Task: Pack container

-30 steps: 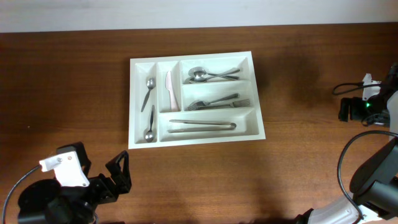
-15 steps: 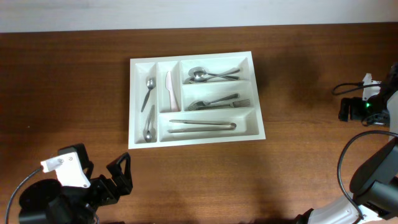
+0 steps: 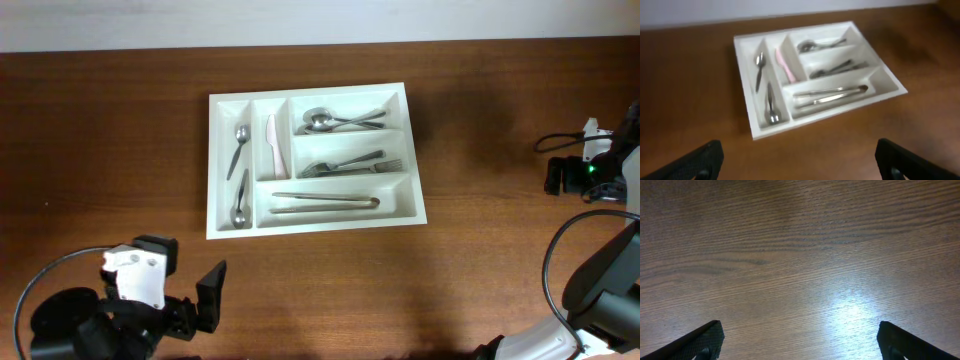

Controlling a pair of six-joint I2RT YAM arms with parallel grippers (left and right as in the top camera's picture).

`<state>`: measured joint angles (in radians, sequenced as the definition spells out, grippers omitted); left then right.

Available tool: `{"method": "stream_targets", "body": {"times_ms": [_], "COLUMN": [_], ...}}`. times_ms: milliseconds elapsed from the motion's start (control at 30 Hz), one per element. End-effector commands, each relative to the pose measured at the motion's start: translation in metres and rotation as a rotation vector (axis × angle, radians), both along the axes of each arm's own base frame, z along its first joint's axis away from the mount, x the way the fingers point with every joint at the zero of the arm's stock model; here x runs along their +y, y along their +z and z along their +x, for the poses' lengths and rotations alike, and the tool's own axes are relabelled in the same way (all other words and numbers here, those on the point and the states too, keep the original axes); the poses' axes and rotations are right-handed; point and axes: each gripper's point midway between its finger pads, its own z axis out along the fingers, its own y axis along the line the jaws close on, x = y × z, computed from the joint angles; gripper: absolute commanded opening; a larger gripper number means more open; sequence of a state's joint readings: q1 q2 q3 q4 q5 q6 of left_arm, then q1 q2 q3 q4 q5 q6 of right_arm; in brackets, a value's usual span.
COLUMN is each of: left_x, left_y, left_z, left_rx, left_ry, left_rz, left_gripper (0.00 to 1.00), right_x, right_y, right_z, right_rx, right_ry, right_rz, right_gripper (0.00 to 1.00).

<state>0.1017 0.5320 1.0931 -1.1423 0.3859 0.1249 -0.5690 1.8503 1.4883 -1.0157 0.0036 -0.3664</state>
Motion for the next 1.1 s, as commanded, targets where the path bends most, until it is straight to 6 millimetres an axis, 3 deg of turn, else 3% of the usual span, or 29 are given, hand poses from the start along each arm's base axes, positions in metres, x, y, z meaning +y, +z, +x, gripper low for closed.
{"method": "stream_targets", "body": {"times_ms": [0,233,567,1067], "left_x": [-0.01,-0.026,-0.027,0.023], "left_y": [0.002,-0.003,-0.061,-0.094], "left_z": [0.004,0.014,0.021,0.063], "left_rx": [-0.096,-0.353,-0.462,-0.563], "left_ry": [-0.122,-0.205,-0.203,0.101], "left_rz": [0.085,0.105,0.115,0.228], "left_gripper": [0.99,0.99,0.99,0.99], "right_x": [-0.002,-0.002,-0.002,-0.002], "right_y": [0.004,0.004,0.004,0.005], "right_z": [0.0,0.0,0.0,0.0], "right_rx": [-0.009,-0.009,-0.009,-0.009], "right_ry": [-0.01,-0.01,-0.01,-0.01], "right_rz": [-0.014,-0.014,-0.014,-0.014], "right_gripper": [0.99,0.99,0.99,0.99]}}
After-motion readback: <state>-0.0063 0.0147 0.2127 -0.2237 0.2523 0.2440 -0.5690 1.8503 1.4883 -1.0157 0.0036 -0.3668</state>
